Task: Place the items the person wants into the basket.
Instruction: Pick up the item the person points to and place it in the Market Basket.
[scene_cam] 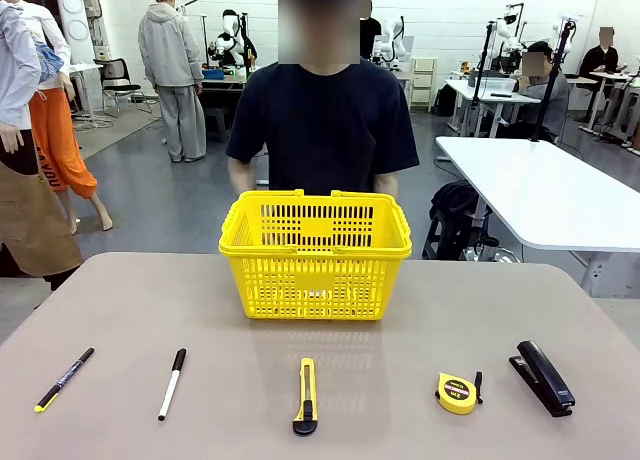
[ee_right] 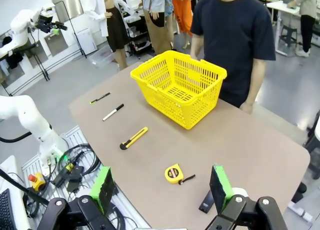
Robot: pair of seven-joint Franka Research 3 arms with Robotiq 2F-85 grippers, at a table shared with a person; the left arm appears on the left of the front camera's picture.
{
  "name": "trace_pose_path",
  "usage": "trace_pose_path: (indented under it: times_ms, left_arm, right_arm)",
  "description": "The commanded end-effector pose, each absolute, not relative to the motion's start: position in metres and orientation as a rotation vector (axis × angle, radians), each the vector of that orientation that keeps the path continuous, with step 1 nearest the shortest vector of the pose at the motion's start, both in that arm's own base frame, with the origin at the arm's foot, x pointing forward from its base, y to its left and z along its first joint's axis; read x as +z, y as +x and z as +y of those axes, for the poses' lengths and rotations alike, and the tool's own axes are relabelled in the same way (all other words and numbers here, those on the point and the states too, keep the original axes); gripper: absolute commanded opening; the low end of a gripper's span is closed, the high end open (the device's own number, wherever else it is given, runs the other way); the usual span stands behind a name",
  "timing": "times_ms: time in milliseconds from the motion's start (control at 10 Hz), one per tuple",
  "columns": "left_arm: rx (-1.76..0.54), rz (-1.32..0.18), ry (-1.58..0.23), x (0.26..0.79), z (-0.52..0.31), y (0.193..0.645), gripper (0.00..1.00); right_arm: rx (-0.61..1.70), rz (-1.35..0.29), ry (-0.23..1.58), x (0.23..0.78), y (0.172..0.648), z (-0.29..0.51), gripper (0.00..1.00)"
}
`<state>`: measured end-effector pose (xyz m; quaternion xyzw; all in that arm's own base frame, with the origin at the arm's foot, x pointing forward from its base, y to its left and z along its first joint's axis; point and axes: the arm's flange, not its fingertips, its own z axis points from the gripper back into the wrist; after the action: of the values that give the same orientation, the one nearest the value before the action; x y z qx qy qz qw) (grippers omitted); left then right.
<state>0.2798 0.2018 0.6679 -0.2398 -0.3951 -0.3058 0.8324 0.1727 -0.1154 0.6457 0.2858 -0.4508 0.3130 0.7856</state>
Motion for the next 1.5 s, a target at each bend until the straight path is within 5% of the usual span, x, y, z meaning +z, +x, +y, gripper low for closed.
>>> trace_pose_path:
  times_ms: [0, 1400]
  left_arm:
    - [-0.635, -0.817, -0.503, 0.6703, 0.2036, 0.2782, 1.00]
    - [-0.646, -0.837, -0.506, 0.6685, 0.2026, 0.2795, 1.00]
  right_arm:
    - [0.655, -0.931, 0.605, 0.6489, 0.1709, -0.1178, 1.00]
    - [0.674, -0.965, 0.617, 0.6456, 0.1726, -0.1158, 1.00]
